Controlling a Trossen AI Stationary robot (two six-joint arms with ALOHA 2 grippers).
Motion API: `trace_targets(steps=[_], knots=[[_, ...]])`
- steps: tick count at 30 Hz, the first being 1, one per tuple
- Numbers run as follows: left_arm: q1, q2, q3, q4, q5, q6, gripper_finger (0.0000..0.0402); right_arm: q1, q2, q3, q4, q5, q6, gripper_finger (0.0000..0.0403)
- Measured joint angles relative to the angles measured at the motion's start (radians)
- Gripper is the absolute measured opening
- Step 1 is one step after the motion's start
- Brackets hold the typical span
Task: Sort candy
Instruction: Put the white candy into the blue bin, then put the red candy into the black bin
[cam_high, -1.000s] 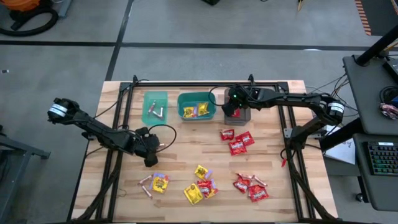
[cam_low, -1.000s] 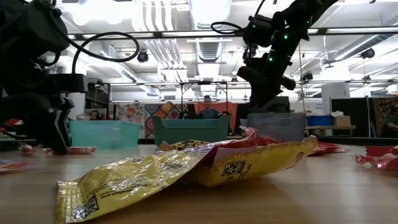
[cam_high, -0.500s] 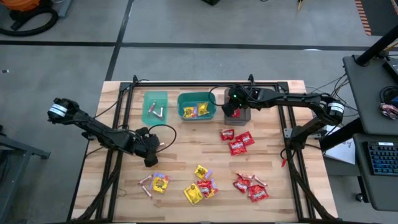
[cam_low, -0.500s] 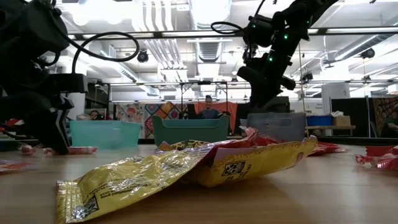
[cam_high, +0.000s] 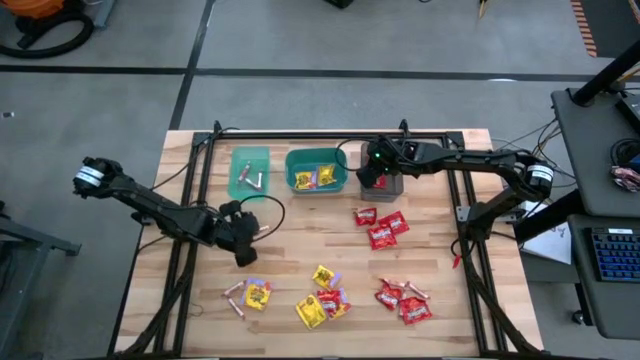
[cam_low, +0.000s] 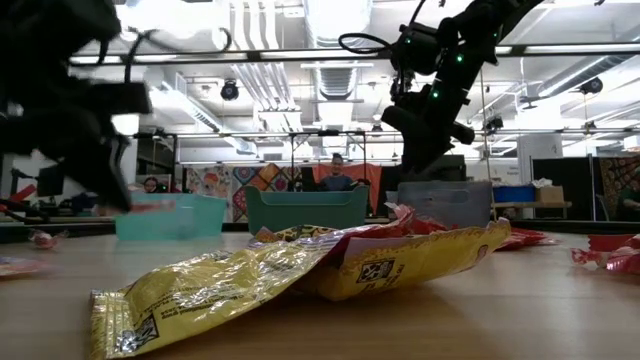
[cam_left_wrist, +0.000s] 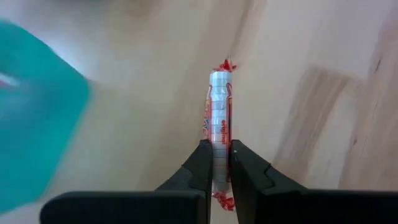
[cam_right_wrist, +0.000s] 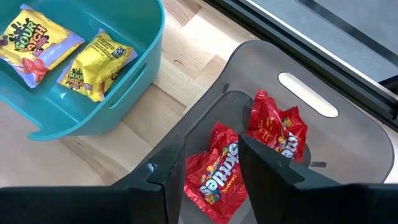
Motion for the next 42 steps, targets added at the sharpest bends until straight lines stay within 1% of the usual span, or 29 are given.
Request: trace_targets(steps=[5,9,13,16,20,24,27,31,38,40,42], knots=[[0.054,-0.072,0.117,-0.206,-0.123,-0.073,0.0012,0.0,0.0,0.0,0.0,-0.001,0.001,0.0138],[0.149,-0.134,0.177,-0.297,-0.191,-0.095,0.0011,0.004,0.0,0.0,0.0,-0.001,0.001,0.0138],[0.292,-0.18,0.192,-0.3,-0.198,-0.034,0.0011,0.009,0.0,0.0,0.0,-0.001,0.003,0.0138],[0.417,-0.19,0.191,-0.298,-0.199,0.017,0.0011,0.013,0.0,0.0,0.0,-0.001,0.003,0.0138],[0.559,-0.169,0.191,-0.267,-0.198,0.099,0.0015,0.017,0.0,0.0,0.0,-0.001,0.003,0.0138],[0.648,-0.121,0.191,-0.203,-0.197,0.186,0.0033,0.017,0.0,0.0,0.0,-0.001,0.003,0.0138],[0.688,-0.075,0.191,-0.179,-0.197,0.23,0.0049,0.017,0.0,0.0,0.0,0.0,0.003,0.0138],[0.723,-0.014,0.19,-0.177,-0.197,0.247,0.0069,0.017,0.0,0.0,0.0,-0.001,0.003,0.0138],[0.731,0.045,0.193,-0.176,-0.196,0.252,0.0092,0.017,-0.001,0.0,0.0,-0.001,-0.001,0.0138],[0.727,0.041,0.205,-0.183,-0.194,0.246,0.0096,0.017,-0.012,0.0,-0.001,-0.02,-0.005,0.0138],[0.709,0.023,0.217,-0.199,-0.183,0.238,0.0098,0.019,-0.035,0.001,-0.002,-0.07,0.007,0.0138]])
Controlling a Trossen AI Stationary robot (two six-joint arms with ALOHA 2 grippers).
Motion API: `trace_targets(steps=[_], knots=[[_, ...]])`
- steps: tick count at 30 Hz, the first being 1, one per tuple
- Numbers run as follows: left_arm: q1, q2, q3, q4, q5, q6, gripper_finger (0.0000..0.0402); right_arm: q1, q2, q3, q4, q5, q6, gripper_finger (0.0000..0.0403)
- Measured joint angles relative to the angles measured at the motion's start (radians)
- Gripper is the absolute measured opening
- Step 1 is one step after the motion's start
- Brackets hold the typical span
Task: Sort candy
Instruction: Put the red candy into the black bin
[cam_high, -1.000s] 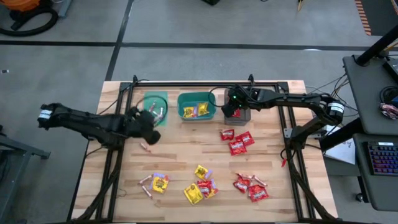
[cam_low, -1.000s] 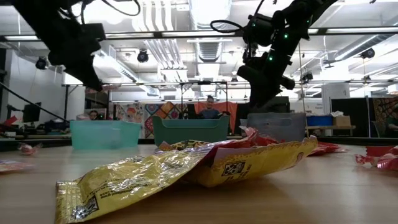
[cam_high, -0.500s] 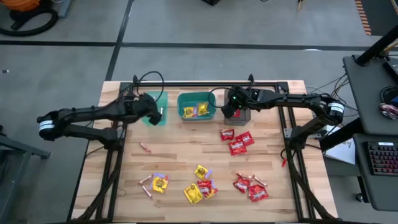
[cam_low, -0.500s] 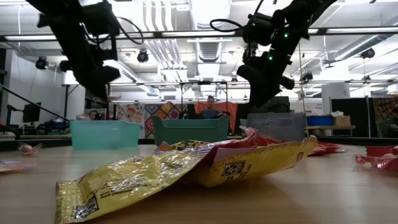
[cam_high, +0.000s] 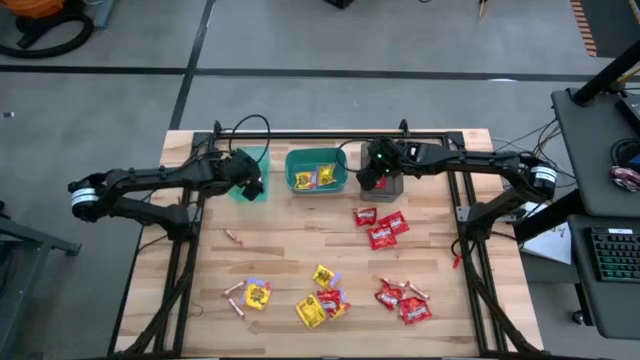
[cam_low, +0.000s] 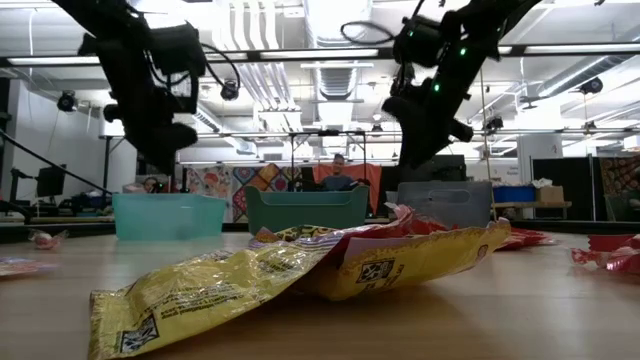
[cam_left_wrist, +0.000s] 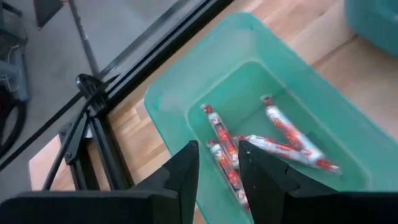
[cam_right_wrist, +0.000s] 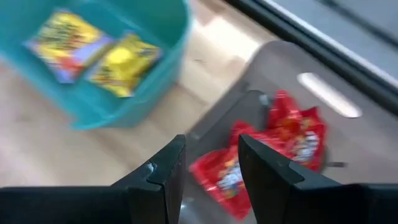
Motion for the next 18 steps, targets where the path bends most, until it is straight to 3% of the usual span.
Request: trace_targets(steps=[9,18], knots=[[-0.245,-0.15,0.006,0.015,0.163,-0.003,0.0095,0.128,-0.115,0.016,0.002,-0.216,0.074,0.0138],[-0.53,-0.193,0.005,0.027,0.194,-0.044,0.0095,0.345,-0.1,0.016,-0.051,-0.244,0.141,0.0138]])
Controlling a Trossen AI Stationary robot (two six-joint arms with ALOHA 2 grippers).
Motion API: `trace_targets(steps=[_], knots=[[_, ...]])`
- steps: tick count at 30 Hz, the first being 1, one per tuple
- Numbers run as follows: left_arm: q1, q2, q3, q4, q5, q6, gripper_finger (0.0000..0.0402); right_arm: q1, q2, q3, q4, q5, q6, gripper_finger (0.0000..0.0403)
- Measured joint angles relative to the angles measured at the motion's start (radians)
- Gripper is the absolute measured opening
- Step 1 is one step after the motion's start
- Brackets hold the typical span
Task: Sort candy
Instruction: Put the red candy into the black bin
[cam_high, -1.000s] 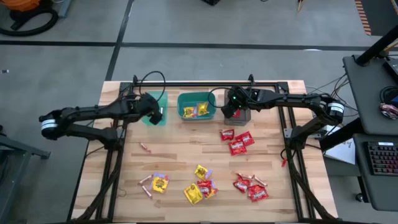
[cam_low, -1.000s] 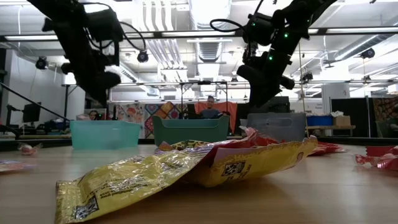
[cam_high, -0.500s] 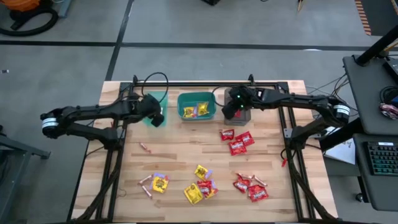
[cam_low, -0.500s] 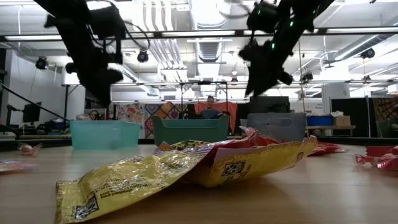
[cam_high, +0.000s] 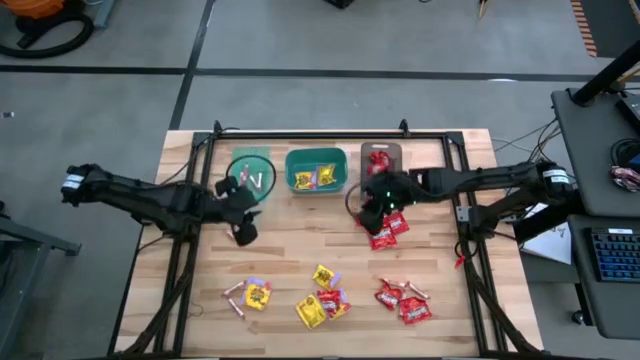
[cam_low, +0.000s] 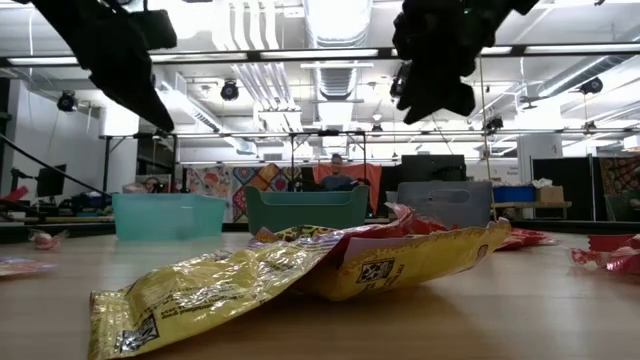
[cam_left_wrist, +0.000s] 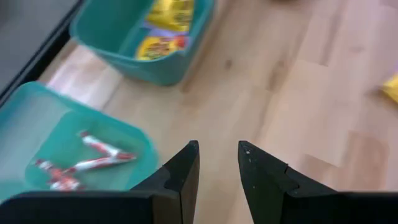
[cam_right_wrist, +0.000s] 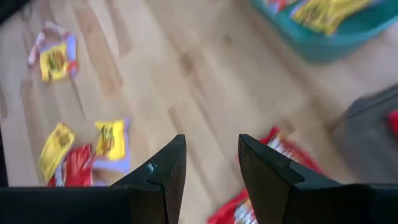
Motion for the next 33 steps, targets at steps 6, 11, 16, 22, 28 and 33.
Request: trace_targets(steps=[6,11,16,22,28,33], knots=[[-0.053,0.027,0.0,0.061,-0.005,0.011,0.0095,0.074,0.051,0.0,-0.014,0.015,0.057,0.0138],[-0.052,0.046,0.0,0.08,-0.008,0.04,0.0095,0.098,0.13,-0.001,-0.033,0.049,0.005,0.0138],[-0.052,0.061,-0.001,0.089,-0.008,0.073,0.0095,0.108,0.199,-0.002,-0.116,0.111,-0.014,0.0138],[-0.052,0.066,-0.001,0.112,-0.019,0.106,0.0095,0.107,0.248,-0.002,-0.131,0.156,-0.026,0.0138],[-0.052,0.066,-0.001,0.115,-0.086,0.111,0.0095,0.122,0.304,0.034,-0.137,0.226,-0.084,0.0138],[-0.052,0.066,-0.001,0.116,-0.087,0.111,0.0095,0.131,0.365,0.086,-0.141,0.257,-0.133,0.0138]])
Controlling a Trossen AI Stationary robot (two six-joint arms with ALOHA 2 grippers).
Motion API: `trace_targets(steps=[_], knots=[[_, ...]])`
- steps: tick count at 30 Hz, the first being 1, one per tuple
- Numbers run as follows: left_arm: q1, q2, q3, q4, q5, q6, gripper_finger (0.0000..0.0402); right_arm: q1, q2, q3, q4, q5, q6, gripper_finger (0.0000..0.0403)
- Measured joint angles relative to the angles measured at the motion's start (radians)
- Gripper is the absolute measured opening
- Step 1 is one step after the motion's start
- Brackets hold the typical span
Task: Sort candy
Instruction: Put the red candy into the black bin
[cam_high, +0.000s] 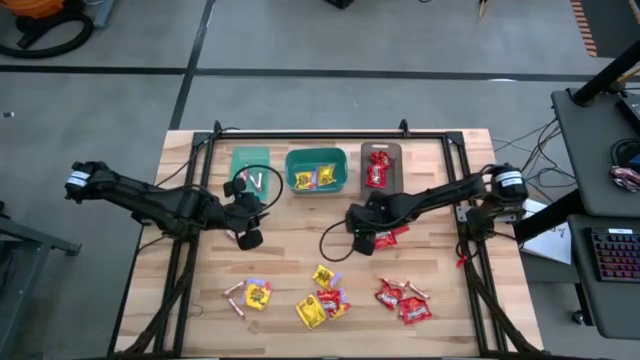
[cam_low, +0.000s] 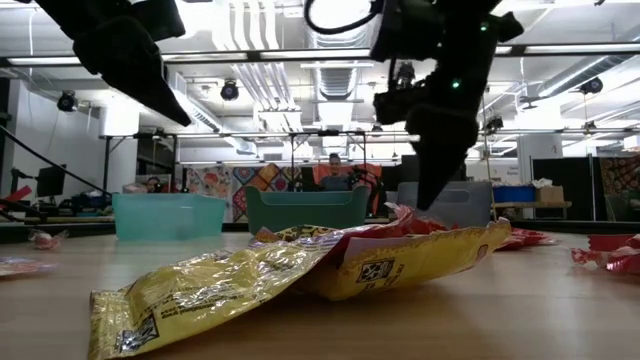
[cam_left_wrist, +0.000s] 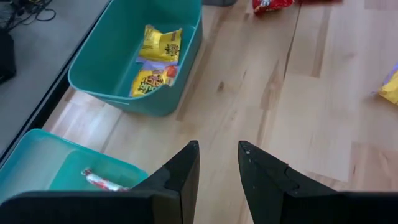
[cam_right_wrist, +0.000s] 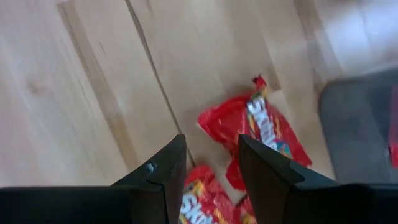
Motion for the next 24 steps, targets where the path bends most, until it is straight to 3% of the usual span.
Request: trace_targets(steps=[8,20,24], knots=[[0.0,0.0,-0.003,0.001,-0.001,0.0,0.0095,0.003,0.089,0.088,-0.125,0.096,-0.021,0.0138],[0.0,0.0,-0.014,0.011,-0.002,-0.001,0.0095,0.004,0.174,0.091,-0.126,0.099,-0.046,0.0137],[0.0,0.0,-0.014,0.018,-0.002,-0.001,0.0095,0.004,0.186,0.091,-0.117,0.099,-0.057,0.0118]])
